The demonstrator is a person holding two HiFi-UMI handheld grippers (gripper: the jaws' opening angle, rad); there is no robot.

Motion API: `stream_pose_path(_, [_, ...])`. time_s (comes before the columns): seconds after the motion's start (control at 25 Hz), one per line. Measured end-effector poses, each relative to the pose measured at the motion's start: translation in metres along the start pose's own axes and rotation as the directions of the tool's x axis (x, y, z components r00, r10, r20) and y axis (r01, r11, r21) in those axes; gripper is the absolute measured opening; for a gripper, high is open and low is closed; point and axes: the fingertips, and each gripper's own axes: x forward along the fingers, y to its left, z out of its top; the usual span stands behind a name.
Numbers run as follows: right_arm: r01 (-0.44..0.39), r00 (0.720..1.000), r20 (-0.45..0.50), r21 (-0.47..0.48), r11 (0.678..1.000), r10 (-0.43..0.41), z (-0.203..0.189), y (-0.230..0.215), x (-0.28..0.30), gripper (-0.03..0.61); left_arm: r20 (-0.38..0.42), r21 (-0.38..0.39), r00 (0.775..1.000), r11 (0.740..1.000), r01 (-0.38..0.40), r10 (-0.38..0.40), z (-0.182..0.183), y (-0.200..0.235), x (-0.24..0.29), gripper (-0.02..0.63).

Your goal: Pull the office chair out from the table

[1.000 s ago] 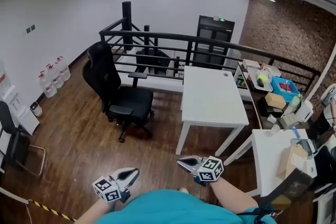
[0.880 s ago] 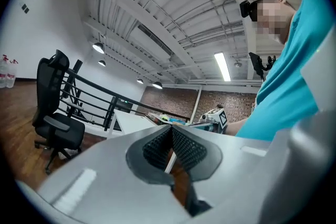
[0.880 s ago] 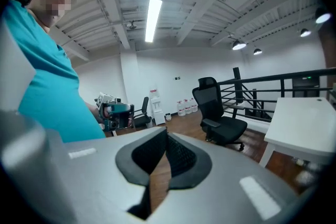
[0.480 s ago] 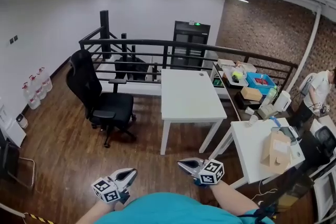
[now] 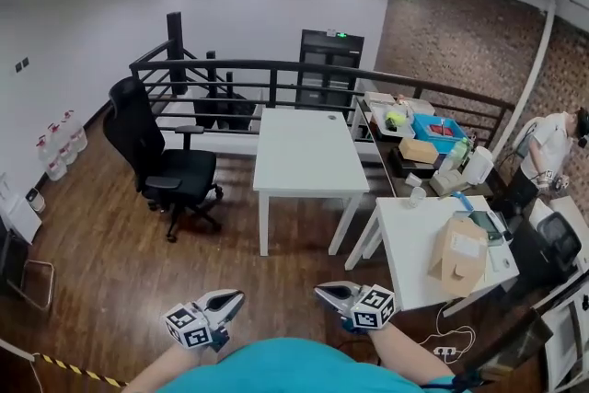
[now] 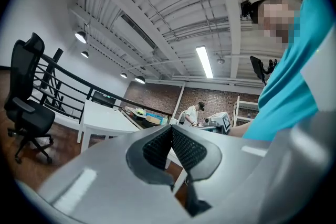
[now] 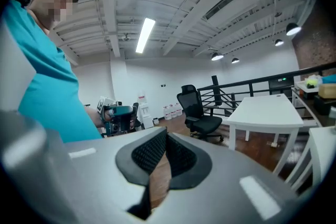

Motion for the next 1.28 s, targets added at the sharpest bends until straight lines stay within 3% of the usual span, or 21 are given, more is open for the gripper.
stream_pose_path(0.12, [-0.01, 1.0, -0.026, -0.009, 1.0, 0.01, -0.015, 0.005, -0.053, 0.0, 0.022, -0.04, 1.0, 0.999, 0.019, -0.018, -0.012, -0.053, 0.035, 0.02])
stream_pose_path(0.24, [-0.02, 1.0, -0.022, -0.009, 1.0, 0.02, -0.023, 0.01, -0.088, 0.0, 0.009, -0.065, 1.0, 0.998, 0.0, 0.001, -0.041, -0.076, 0.052, 0.019])
stream_pose_path(0.48, [-0.015, 1.0, 0.006, 0.016, 1.0, 0.015, -0.037, 0.025, -0.117, 0.0, -0.003, -0.033, 1.0, 0.999, 0.001, -0.001, -0.054, -0.113, 0.052, 0.02])
stream_pose_path(0.72, [0.054, 0.998, 0.04, 0.017, 0.998, -0.054, -0.02, 0.055, -0.112, 0.0, 0.004, -0.016, 1.0, 1.0, 0.022, -0.022, -0.039, -0.122, 0.014, 0.02])
stream_pose_path(1.04, [0.161, 0.978, 0.123, 0.075, 0.984, -0.169, 0.011, 0.117, -0.057, 0.0, 0.004, -0.019, 0.996, 0.996, 0.088, -0.088, -0.003, -0.125, -0.079, 0.02])
stream_pose_path(1.28, [0.204, 0.977, 0.06, 0.03, 0.978, -0.206, 0.005, 0.127, -0.044, 0.0, -0.007, -0.036, 0.996, 0.995, 0.091, -0.091, -0.004, -0.116, -0.099, 0.02])
